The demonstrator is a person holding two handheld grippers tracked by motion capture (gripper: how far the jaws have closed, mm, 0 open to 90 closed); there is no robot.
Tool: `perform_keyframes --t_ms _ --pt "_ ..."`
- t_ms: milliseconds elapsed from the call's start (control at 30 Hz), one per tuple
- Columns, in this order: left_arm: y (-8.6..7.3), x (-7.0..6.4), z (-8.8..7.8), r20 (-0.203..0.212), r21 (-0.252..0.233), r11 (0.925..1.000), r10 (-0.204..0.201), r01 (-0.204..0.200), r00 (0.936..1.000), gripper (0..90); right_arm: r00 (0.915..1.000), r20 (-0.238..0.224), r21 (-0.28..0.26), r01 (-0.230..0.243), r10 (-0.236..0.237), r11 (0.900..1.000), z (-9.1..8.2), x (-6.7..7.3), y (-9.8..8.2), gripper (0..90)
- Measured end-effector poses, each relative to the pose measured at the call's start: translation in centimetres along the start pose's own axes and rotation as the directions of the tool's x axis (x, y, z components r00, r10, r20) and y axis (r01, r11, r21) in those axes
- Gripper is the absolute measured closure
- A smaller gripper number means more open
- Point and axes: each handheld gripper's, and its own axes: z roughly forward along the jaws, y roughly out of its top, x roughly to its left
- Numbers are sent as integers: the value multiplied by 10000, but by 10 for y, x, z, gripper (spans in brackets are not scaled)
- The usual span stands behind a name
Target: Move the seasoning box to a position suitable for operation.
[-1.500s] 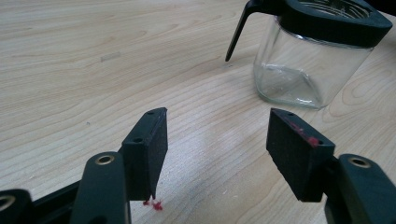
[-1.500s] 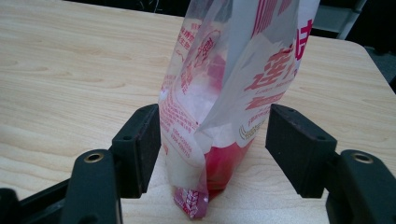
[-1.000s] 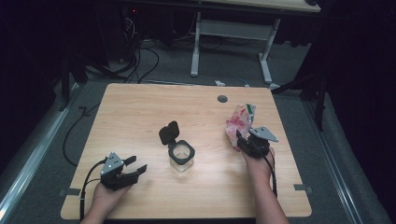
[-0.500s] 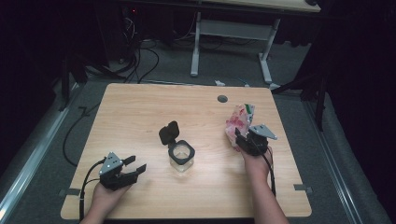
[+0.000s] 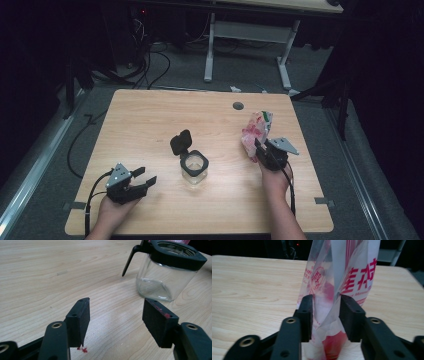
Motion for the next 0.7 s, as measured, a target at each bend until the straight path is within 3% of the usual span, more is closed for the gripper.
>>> perform_keyframes --t_ms 33,67,200,267,467,700 --pt "0 0 0 -2 -29 10000 -42 42 10000 390 9988 -376 59 -297 299 9995 1 0 -2 568" --pt "0 0 0 12 -18 10000 -14 14 10000 390 9988 -376 59 -297 299 9995 1 0 -2 568" --pt "1 0 -1 7 -100 9999 -81 81 10000 384 9996 144 43 -244 243 9997 3 7 -5 593" --pt "1 0 -2 20 -117 9999 -60 61 10000 379 9985 409 -117 -363 367 9993 2 6 -3 649" --pt "1 -2 -3 229 -192 9997 146 -142 9996 357 9981 490 -35 -379 380 9993 3 4 1 717" --pt "0 -3 -2 423 -154 9994 331 -324 9986 350 9984 238 139 -516 512 9986 6 3 3 833"
